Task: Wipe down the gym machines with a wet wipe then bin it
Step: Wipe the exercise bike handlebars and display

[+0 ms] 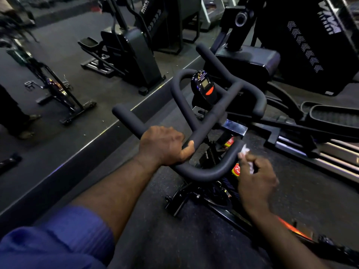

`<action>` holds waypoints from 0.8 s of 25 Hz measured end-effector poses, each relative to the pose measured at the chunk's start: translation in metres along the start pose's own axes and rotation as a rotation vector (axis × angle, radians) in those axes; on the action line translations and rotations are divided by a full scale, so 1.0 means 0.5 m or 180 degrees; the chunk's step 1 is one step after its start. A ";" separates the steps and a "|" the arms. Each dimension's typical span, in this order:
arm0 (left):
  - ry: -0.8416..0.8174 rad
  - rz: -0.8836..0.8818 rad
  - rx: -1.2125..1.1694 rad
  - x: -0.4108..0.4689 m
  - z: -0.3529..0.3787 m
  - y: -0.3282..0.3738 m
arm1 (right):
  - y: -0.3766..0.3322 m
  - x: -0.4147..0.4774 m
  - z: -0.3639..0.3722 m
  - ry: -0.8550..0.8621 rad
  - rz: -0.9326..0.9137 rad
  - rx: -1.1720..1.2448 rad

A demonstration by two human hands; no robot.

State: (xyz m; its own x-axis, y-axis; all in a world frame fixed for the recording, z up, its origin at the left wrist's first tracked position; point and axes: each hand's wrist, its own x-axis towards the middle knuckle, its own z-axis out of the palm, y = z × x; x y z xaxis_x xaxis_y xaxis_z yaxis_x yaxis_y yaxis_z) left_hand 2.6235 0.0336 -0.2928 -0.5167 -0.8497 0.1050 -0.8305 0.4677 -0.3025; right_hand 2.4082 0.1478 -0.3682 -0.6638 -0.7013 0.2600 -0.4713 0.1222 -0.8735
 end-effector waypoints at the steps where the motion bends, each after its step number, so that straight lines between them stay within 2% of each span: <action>1: 0.0014 -0.0006 0.0040 0.003 0.003 -0.005 | 0.002 -0.023 -0.007 -0.0082 -0.0358 -0.0192; 4: -0.0063 0.0003 -0.0036 0.001 0.003 -0.003 | 0.011 -0.016 -0.024 -0.0544 -0.1315 -0.0435; 8: -0.0053 0.0039 -0.0137 -0.005 -0.009 -0.002 | -0.014 0.003 -0.018 -0.0333 -0.1116 -0.0712; 9: -0.0032 0.0075 -0.0128 -0.006 -0.010 -0.003 | -0.009 -0.037 -0.018 -0.0425 -0.1371 -0.0803; 12: 0.0014 0.0120 -0.0177 -0.013 -0.016 -0.008 | 0.002 -0.157 -0.036 -0.1371 -0.2605 -0.0784; 13: 0.0026 0.0139 -0.0184 -0.013 -0.017 -0.007 | 0.002 -0.152 -0.039 -0.1511 -0.2824 -0.0729; 14: 0.0037 0.0179 -0.0219 -0.014 -0.017 -0.008 | -0.001 -0.136 -0.033 -0.1393 -0.2688 -0.0613; 15: 0.0041 0.0209 -0.0250 -0.014 -0.019 -0.008 | -0.004 -0.107 -0.022 -0.1046 -0.2199 -0.0457; 17: 0.0063 0.0260 -0.0274 -0.016 -0.020 -0.010 | -0.044 -0.049 -0.005 -0.0168 -0.0825 -0.0206; 18: 0.0075 0.0294 -0.0286 -0.017 -0.020 -0.011 | -0.064 -0.045 -0.001 0.0040 -0.0356 -0.0201; 20: 0.0094 0.0326 -0.0329 -0.019 -0.021 -0.012 | -0.078 -0.079 0.001 0.0113 -0.0004 -0.0378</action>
State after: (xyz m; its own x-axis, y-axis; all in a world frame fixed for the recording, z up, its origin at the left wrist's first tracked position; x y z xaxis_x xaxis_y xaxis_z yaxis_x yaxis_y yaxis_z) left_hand 2.6310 0.0415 -0.2819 -0.6045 -0.7894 0.1070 -0.7893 0.5754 -0.2141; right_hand 2.4531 0.1704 -0.3447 -0.6824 -0.6763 0.2773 -0.5362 0.2053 -0.8187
